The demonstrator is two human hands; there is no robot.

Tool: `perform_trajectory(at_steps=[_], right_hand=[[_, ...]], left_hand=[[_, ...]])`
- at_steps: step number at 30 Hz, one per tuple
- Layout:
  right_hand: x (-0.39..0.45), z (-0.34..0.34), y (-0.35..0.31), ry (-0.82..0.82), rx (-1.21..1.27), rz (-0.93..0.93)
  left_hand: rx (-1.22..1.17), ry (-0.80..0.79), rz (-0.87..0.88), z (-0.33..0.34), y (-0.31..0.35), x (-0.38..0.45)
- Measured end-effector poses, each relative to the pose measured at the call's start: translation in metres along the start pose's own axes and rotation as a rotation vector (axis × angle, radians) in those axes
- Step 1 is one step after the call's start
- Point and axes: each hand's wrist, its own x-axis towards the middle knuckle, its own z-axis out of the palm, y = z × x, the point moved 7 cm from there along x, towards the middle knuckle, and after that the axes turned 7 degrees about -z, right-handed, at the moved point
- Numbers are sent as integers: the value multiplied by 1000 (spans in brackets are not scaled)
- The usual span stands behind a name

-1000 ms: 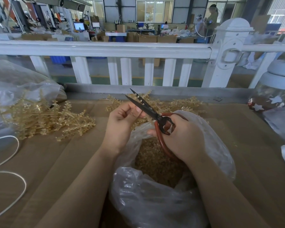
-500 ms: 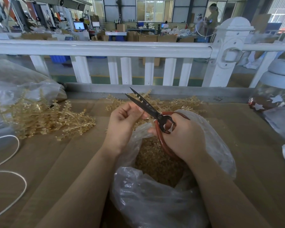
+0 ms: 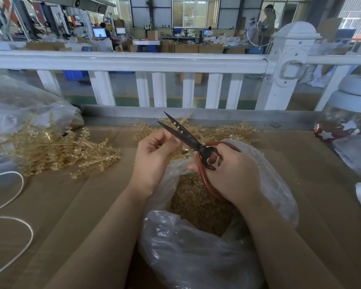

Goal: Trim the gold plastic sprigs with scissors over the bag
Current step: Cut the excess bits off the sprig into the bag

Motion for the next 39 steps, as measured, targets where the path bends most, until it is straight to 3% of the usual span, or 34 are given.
perform_trajectory(at_steps=[6, 17, 23, 39], right_hand=[[-1, 5, 3, -43, 57, 11], [-2, 9, 3, -90, 24, 12], [-2, 14, 12, -116, -59, 55], [-1, 14, 9, -106, 14, 58]], left_hand=[[-3, -26, -20, 2, -5, -1], [29, 90, 3, -7, 1, -4], [36, 30, 31, 0, 1, -5], [13, -33, 29, 4, 1, -3]])
